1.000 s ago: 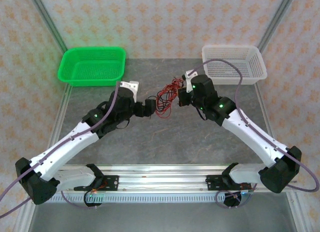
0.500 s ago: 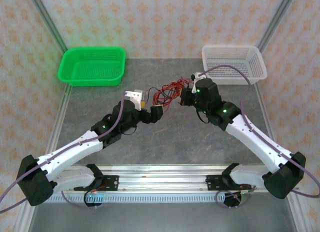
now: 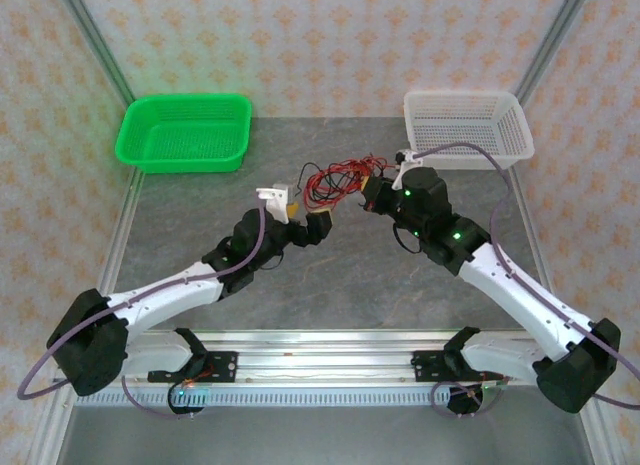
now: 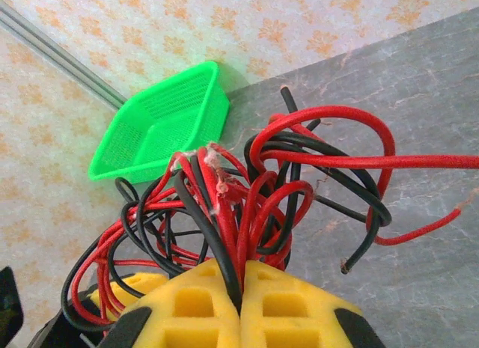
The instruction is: Untangle the cables
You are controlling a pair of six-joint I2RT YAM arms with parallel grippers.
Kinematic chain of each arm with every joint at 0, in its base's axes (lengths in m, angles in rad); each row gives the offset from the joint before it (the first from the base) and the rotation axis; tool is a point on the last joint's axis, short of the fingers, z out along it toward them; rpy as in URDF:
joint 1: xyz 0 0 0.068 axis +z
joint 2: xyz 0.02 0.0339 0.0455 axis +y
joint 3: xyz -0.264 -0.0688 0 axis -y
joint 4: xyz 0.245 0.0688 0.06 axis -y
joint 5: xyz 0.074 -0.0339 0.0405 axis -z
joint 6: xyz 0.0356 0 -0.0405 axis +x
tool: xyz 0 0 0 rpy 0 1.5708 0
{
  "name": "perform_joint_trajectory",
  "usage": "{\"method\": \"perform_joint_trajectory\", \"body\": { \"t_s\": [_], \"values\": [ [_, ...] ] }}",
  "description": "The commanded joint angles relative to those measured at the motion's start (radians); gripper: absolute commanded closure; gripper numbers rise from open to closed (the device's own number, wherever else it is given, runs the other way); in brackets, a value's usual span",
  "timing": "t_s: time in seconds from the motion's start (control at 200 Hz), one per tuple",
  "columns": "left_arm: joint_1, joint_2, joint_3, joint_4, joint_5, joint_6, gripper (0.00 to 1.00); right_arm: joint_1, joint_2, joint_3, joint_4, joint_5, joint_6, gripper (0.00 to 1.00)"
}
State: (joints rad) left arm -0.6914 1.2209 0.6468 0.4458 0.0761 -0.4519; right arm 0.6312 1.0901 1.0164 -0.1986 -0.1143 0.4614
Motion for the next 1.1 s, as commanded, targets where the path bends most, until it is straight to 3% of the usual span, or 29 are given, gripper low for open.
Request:
{"method": "perform_joint_trajectory", "body": {
  "t_s": [0.0,0.335,0.556,0.631,0.746,0.836,0.966,1.096],
  "values": [
    [0.016,0.031,0.001,0.201,0.060,0.009,0.01,-0.005,-0.037,-0.019,0.078,-0.020,0.032,1.00],
    [0.045,0.247,0.060,0.450,0.190,-0.027,0.01,-0.005,-0.075,-0.047,0.107,-0.041,0.051,1.00],
    [0.049,0.241,0.082,0.527,0.182,-0.024,0.04,-0.005,-0.084,-0.067,0.111,-0.033,0.062,1.00],
    [0.048,0.232,0.086,0.541,0.182,-0.025,0.15,-0.005,-0.082,-0.075,0.114,-0.031,0.067,1.00],
    [0.049,0.233,0.101,0.545,0.203,-0.035,0.49,-0.005,-0.080,-0.085,0.116,-0.027,0.076,1.00],
    [0.049,0.236,0.113,0.531,0.222,-0.049,1.00,-0.006,-0.079,-0.093,0.113,-0.008,0.080,1.00],
    [0.049,0.204,0.108,0.515,0.225,-0.074,1.00,-0.018,-0.079,-0.096,0.071,0.057,0.064,1.00],
    [0.049,0.122,0.125,0.395,0.178,-0.078,1.00,-0.067,-0.077,-0.124,0.025,0.120,0.015,1.00]
  ]
}}
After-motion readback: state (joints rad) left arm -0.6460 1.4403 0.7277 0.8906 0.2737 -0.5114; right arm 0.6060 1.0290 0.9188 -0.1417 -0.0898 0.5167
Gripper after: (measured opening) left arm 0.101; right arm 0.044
